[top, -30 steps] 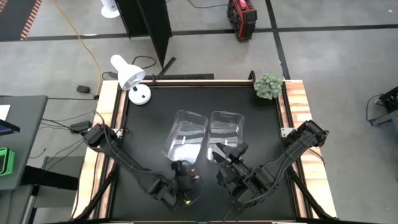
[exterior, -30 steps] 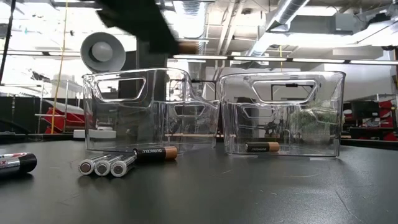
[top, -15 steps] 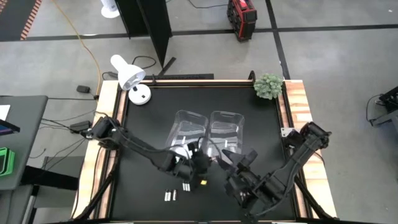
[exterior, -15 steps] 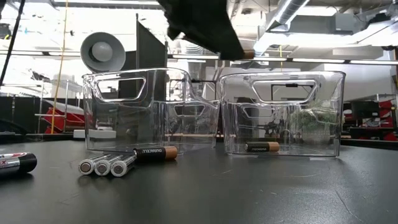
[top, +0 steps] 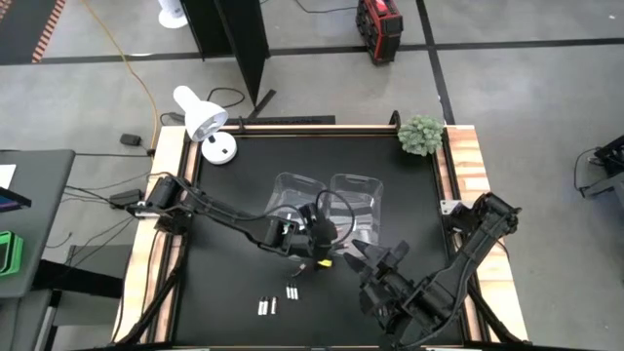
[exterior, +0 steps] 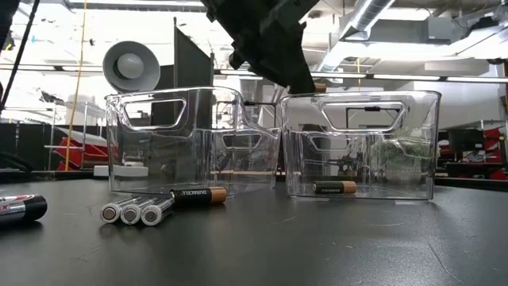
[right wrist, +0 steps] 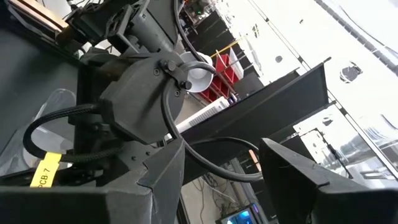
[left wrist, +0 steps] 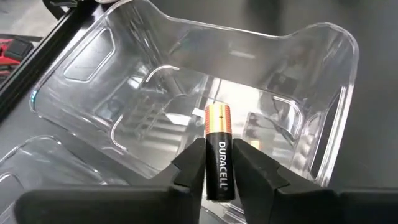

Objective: Sort batteries
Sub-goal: Put the black battery into the right transparent bin, then adjust the left transparent bin on the table

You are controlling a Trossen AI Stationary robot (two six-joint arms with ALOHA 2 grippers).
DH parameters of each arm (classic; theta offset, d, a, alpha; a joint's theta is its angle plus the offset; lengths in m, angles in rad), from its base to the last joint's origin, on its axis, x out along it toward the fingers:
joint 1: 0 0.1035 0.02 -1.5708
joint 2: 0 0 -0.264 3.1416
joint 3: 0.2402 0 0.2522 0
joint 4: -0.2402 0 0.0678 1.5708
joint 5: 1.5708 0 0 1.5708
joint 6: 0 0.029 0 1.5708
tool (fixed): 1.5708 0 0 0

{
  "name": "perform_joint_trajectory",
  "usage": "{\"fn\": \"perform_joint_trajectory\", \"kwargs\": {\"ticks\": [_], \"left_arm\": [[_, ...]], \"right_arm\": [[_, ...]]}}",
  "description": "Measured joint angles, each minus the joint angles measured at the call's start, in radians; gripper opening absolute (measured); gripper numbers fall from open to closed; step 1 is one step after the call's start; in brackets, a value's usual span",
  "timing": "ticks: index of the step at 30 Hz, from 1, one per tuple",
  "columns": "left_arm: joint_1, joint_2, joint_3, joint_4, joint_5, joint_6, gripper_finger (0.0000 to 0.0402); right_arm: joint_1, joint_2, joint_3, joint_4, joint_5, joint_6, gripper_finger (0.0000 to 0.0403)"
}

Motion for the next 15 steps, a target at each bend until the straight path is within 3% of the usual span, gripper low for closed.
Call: {"fn": "perform_joint_trajectory", "kwargs": {"ticks": [15], "left_arm": [[-0.036,-0.037,0.000,-0.065,-0.009,0.046,0.0107]], "right_arm": [[0.006,0.000,0.000,-0.003,0.000,0.004,0.0223]]}}
